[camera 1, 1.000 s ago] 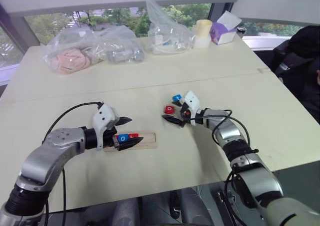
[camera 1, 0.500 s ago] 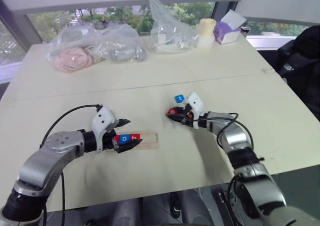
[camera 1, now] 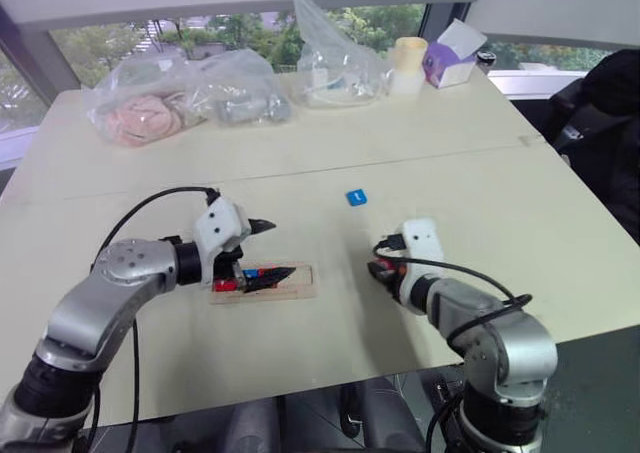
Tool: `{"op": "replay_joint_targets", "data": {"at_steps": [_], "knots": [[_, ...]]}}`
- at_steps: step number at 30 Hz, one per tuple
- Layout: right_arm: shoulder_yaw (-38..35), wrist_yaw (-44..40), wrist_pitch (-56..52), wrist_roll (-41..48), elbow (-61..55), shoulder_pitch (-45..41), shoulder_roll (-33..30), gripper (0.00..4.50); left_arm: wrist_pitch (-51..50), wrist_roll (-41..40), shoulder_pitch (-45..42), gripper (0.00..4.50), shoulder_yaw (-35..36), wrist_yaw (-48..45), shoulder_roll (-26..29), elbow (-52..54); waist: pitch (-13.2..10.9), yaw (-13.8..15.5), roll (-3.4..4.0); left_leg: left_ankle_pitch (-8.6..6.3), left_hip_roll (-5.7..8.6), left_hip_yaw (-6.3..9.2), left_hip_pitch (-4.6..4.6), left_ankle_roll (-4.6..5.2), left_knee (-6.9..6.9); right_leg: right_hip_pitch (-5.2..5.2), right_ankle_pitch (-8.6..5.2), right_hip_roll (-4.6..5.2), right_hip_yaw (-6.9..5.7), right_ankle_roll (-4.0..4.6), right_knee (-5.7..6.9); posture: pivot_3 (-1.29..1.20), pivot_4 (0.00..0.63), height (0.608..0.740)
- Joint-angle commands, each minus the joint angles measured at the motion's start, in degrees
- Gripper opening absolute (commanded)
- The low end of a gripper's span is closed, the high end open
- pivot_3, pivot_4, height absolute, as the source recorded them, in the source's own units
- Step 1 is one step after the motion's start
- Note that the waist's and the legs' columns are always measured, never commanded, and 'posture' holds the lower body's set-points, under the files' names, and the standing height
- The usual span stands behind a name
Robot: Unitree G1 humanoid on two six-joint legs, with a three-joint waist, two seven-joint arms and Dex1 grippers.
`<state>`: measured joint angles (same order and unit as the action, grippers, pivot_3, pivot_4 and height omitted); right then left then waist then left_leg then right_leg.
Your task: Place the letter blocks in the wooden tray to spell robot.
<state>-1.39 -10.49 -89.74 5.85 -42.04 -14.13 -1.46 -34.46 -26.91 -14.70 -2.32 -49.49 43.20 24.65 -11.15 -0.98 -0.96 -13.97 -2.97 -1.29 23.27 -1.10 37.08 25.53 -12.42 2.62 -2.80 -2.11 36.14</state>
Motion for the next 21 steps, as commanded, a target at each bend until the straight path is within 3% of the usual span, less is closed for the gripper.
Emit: {"op": "replay_joint_targets", "data": {"at_steps": [1,6,7,9,11,15,18,21], "knots": [[0.1,0.9,-2.1,0.7,-1.5,-0.5,0.6,1.74,2.4,1.4,-0.4,4.50,-0.6,-1.3,0.1,-1.7,0.0,0.0,0.00,0.00,0.00,0.00,0.01,0.00,0.00,0.00,0.00,0.00,0.00,0.00,-0.01,0.00,0.150,0.740],[0.2,0.0,-2.3,2.2,-2.3,-0.6,-0.6,4.23,2.9,1.7,0.0,4.50,-0.7,-1.9,-0.2,-2.1,0.0,0.1,-0.01,0.00,0.00,0.00,0.05,0.00,0.01,0.00,-0.01,0.02,-0.01,-0.02,-0.04,0.00,0.150,0.740],[-0.2,-1.3,-0.6,3.0,-2.3,-1.2,-2.3,4.46,2.7,1.6,0.3,4.50,-0.8,-2.2,0.0,-1.9,0.0,0.2,-0.01,0.00,0.00,0.00,0.05,0.00,0.01,0.00,-0.01,0.03,-0.01,-0.02,-0.04,0.00,0.150,0.740],[-1.7,-3.8,3.9,4.2,-2.3,-2.3,-5.7,4.46,2.5,1.4,0.8,4.50,-0.9,-3.0,0.5,-1.5,0.0,0.2,0.01,0.00,0.02,0.00,0.05,0.00,0.03,-0.01,-0.01,0.07,-0.01,-0.02,-0.05,0.00,0.150,0.740],[-1.0,-11.5,12.4,7.5,-1.9,-3.5,-13.6,4.46,1.9,0.6,1.5,4.50,-0.7,-5.0,2.0,-0.6,0.0,0.1,0.01,0.00,0.04,-0.03,0.08,-0.01,0.04,0.00,-0.01,0.11,-0.01,-0.03,-0.10,0.00,0.150,0.740],[-5.3,-32.4,36.9,13.3,2.7,-3.3,-28.1,4.46,2.4,0.3,1.4,4.50,-0.4,-8.7,4.8,-0.5,-0.1,0.2,-0.01,-0.01,0.05,-0.01,0.10,0.00,-0.05,0.02,-0.05,0.04,-0.03,-0.08,-0.21,0.00,0.150,0.740],[-3.6,-51.4,54.7,12.8,15.2,-2.9,-42.2,4.46,3.4,0.1,0.1,4.50,-0.8,-13.1,7.2,-0.5,-0.1,0.3,-0.05,-0.03,0.04,0.04,0.10,0.03,-0.14,0.00,-0.14,-0.01,-0.06,-0.18,-0.25,0.00,0.150,0.740],[2.6,-62.1,69.7,9.0,26.7,-3.5,-49.3,4.46,1.9,-1.7,-1.5,4.50,-1.4,-15.6,8.5,2.3,-0.1,0.3,-0.07,-0.03,0.05,0.00,0.10,0.03,-0.08,-0.07,-0.15,0.02,-0.06,-0.18,-0.32,0.00,0.150,0.740]]}}
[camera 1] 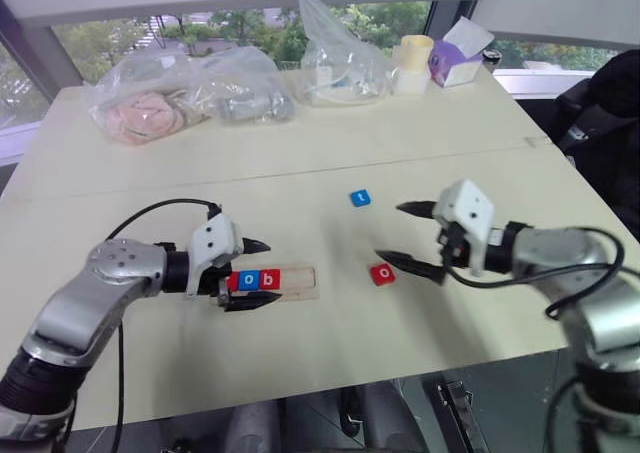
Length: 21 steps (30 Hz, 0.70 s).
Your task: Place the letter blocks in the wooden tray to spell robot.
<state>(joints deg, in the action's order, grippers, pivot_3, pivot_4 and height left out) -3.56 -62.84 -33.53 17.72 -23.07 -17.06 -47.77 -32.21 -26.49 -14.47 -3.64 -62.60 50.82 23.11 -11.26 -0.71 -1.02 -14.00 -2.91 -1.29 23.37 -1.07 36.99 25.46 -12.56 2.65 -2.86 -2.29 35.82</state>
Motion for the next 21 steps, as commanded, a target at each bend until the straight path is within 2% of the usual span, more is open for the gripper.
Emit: {"op": "replay_joint_targets", "data": {"at_steps": [1,6,12,19,21], "knots": [[6.5,-12.2,17.6,-3.9,10.9,-1.3,-3.8,4.46,-0.8,-2.6,-2.1,4.50,-0.2,-2.8,1.1,4.6,0.0,0.0,-0.01,0.00,0.00,-0.01,0.00,0.00,0.01,-0.02,0.00,0.01,0.00,0.00,-0.03,0.00,0.150,0.740],[12.8,-19.1,31.3,-7.8,24.5,-6.7,-3.2,4.46,-2.2,-3.5,-3.0,4.50,0.6,-2.8,1.9,7.4,0.0,-0.3,0.00,0.00,0.00,-0.04,-0.04,0.00,0.02,0.00,0.01,-0.03,0.05,-0.02,0.08,0.00,0.150,0.740],[18.3,-20.0,42.5,-13.0,38.8,-15.7,2.9,4.46,-4.6,-4.3,0.2,4.50,2.9,0.4,2.5,11.5,0.0,-0.3,-0.02,0.01,-0.01,-0.03,-0.07,0.00,0.14,0.01,0.02,-0.06,0.07,-0.02,0.26,0.00,0.150,0.740],[21.3,-21.3,51.3,-16.4,51.5,-21.6,7.1,4.46,-6.0,-5.5,4.1,4.50,4.9,2.8,3.0,13.4,0.0,0.1,-0.01,0.01,0.00,-0.04,-0.07,0.00,0.20,-0.04,0.03,-0.04,0.08,-0.01,0.27,0.00,0.150,0.740],[22.3,-21.9,53.0,-17.4,54.7,-22.7,8.2,3.95,-6.0,-5.4,4.3,4.50,5.1,3.8,2.7,13.2,0.0,0.0,-0.03,0.01,0.00,-0.05,-0.10,0.00,0.23,-0.08,0.03,-0.03,0.10,-0.01,0.28,0.00,0.150,0.740]]}}
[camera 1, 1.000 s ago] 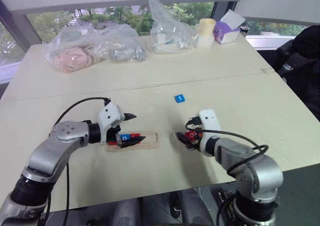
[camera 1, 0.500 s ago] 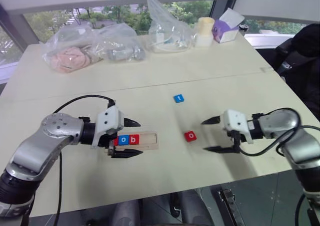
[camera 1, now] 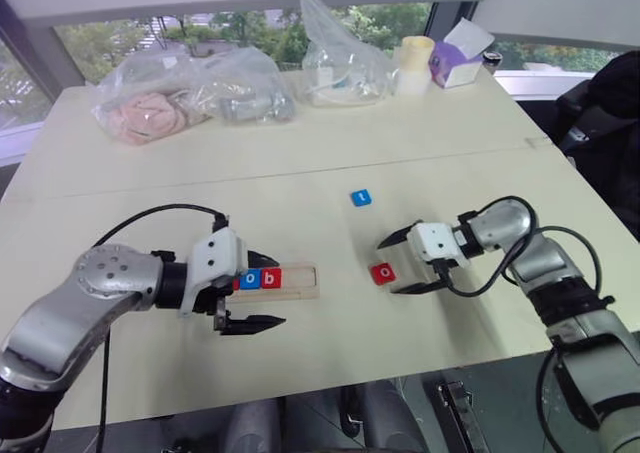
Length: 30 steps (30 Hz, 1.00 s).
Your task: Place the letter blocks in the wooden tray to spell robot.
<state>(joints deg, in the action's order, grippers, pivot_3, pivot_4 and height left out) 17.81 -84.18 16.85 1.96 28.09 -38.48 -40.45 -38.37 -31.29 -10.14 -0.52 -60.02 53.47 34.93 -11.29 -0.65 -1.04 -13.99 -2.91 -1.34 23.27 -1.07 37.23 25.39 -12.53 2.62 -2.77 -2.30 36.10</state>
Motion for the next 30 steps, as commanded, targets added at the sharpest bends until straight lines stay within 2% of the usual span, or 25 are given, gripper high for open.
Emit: {"op": "replay_joint_targets", "data": {"at_steps": [1,6,8,10,13,16,19,25,30], "knots": [[1.2,-1.1,3.1,-1.8,4.7,-1.6,1.2,3.64,0.1,-0.5,0.1,4.50,2.0,1.6,-0.1,1.3,0.0,0.0,-0.01,0.00,0.00,0.00,-0.04,0.00,0.00,-0.03,0.01,0.00,0.00,0.01,0.00,0.00,0.150,0.740],[0.7,-3.5,1.1,-0.5,3.8,-1.5,0.9,1.17,0.1,-0.7,1.2,4.50,3.4,2.8,0.5,0.5,0.0,-0.1,-0.01,0.00,-0.01,0.00,-0.36,0.00,-0.02,-0.29,0.02,-0.02,0.03,0.04,0.05,0.00,0.150,0.740],[0.1,-3.9,-1.9,0.6,0.8,-0.7,0.2,1.11,0.2,-0.7,2.1,4.50,4.5,3.0,0.9,-0.2,0.0,-0.1,0.00,0.00,-0.01,-0.02,-0.45,0.00,-0.03,-0.35,0.02,-0.02,0.05,0.04,0.06,0.00,0.150,0.740],[0.0,-1.8,-14.1,0.7,-6.3,-2.0,0.5,1.11,1.2,0.2,3.3,4.50,5.7,2.5,1.9,-1.8,0.0,0.0,0.01,0.00,-0.02,-0.02,-0.46,0.00,-0.05,-0.35,0.02,-0.02,0.05,0.05,0.06,0.00,0.150,0.740],[0.0,5.4,-34.9,1.2,-17.6,-6.7,5.9,1.11,3.5,2.2,7.5,4.50,6.7,-1.3,6.2,-2.2,0.0,-0.7,0.01,0.00,-0.04,-0.13,-0.35,-0.01,-0.08,-0.07,0.05,-0.03,0.17,0.10,0.18,0.00,0.150,0.740],[2.2,9.2,-44.5,-0.2,-23.7,-7.9,9.3,1.11,5.0,2.3,8.5,4.50,7.3,-1.9,7.2,-3.0,0.0,-0.3,0.05,0.00,-0.06,-0.16,-0.40,-0.01,-0.23,0.12,0.12,-0.17,0.36,0.21,0.27,0.00,0.150,0.740],[6.3,15.9,-55.7,-1.9,-29.3,-8.0,15.5,1.11,3.4,0.4,9.3,4.50,11.3,-2.6,8.1,-3.6,0.0,0.4,0.02,0.00,-0.08,-0.07,-0.33,-0.01,-0.22,0.09,0.05,-0.16,0.23,0.29,0.23,0.00,0.150,0.740],[9.7,18.6,-63.4,-0.3,-37.8,-5.2,16.9,1.11,1.1,-1.2,11.9,4.50,15.8,-2.9,9.6,-2.5,0.0,0.2,0.03,0.00,0.11,-0.22,0.17,-0.02,-0.08,0.42,0.19,0.15,0.28,0.34,0.13,0.00,0.150,0.740],[11.8,19.1,-64.0,0.4,-39.5,-4.7,16.2,1.11,-2.7,-6.1,9.1,4.50,17.8,0.5,5.5,-5.1,0.0,-0.1,-0.01,0.00,0.06,-0.25,0.12,-0.02,-0.05,0.38,0.18,0.05,0.31,0.05,0.09,0.00,0.150,0.740]]}}
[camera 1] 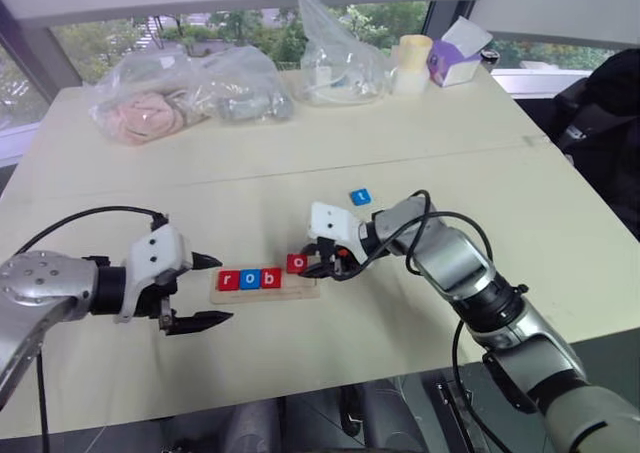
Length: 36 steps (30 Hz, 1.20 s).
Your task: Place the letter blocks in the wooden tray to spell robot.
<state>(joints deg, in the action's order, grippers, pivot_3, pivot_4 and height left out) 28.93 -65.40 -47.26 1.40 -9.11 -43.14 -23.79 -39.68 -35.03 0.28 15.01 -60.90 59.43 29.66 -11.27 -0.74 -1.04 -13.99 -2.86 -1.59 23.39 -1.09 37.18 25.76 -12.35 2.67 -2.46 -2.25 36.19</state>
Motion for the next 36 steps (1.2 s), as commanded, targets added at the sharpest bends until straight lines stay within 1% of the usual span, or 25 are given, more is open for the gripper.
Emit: {"op": "replay_joint_targets", "data": {"at_steps": [1,10,15,22,36], "knots": [[0.9,0.5,0.2,1.0,-2.3,0.0,-0.5,1.11,-1.3,-2.1,-1.5,4.50,2.0,1.5,-0.5,0.2,0.0,0.0,-0.01,0.00,-0.03,0.03,0.00,0.00,0.00,0.00,0.00,-0.06,-0.01,0.00,0.01,0.00,0.150,0.740],[3.0,3.5,1.7,0.4,0.1,0.0,0.5,1.11,-1.7,-2.1,-0.6,4.50,0.3,2.4,-0.5,1.3,0.0,-0.1,-0.01,0.00,-0.08,0.03,-0.02,0.00,-0.05,0.03,0.04,-0.12,0.01,0.10,0.04,0.00,0.150,0.740],[3.8,5.6,3.0,-0.3,2.2,-0.4,1.4,1.11,1.7,1.9,2.4,4.50,-0.9,0.3,1.9,0.7,0.0,-0.1,-0.01,0.00,-0.07,0.02,-0.03,0.00,-0.04,0.03,0.04,-0.11,0.01,0.11,0.04,0.00,0.150,0.740],[4.2,7.0,3.2,-0.3,2.6,-0.3,1.7,1.11,2.1,2.3,1.7,4.50,-2.1,0.8,1.1,0.8,0.0,-0.1,-0.01,0.00,-0.07,0.01,-0.02,0.00,-0.04,0.05,0.05,-0.10,0.01,0.12,0.04,0.00,0.150,0.740],[5.3,7.2,2.0,0.7,-0.8,1.3,1.8,1.11,2.6,3.0,0.4,4.50,-3.7,1.7,0.1,-0.2,0.0,-0.1,-0.01,0.00,-0.07,0.01,-0.02,0.00,-0.04,0.05,0.04,-0.10,0.01,0.09,0.04,0.00,0.150,0.740]]}}
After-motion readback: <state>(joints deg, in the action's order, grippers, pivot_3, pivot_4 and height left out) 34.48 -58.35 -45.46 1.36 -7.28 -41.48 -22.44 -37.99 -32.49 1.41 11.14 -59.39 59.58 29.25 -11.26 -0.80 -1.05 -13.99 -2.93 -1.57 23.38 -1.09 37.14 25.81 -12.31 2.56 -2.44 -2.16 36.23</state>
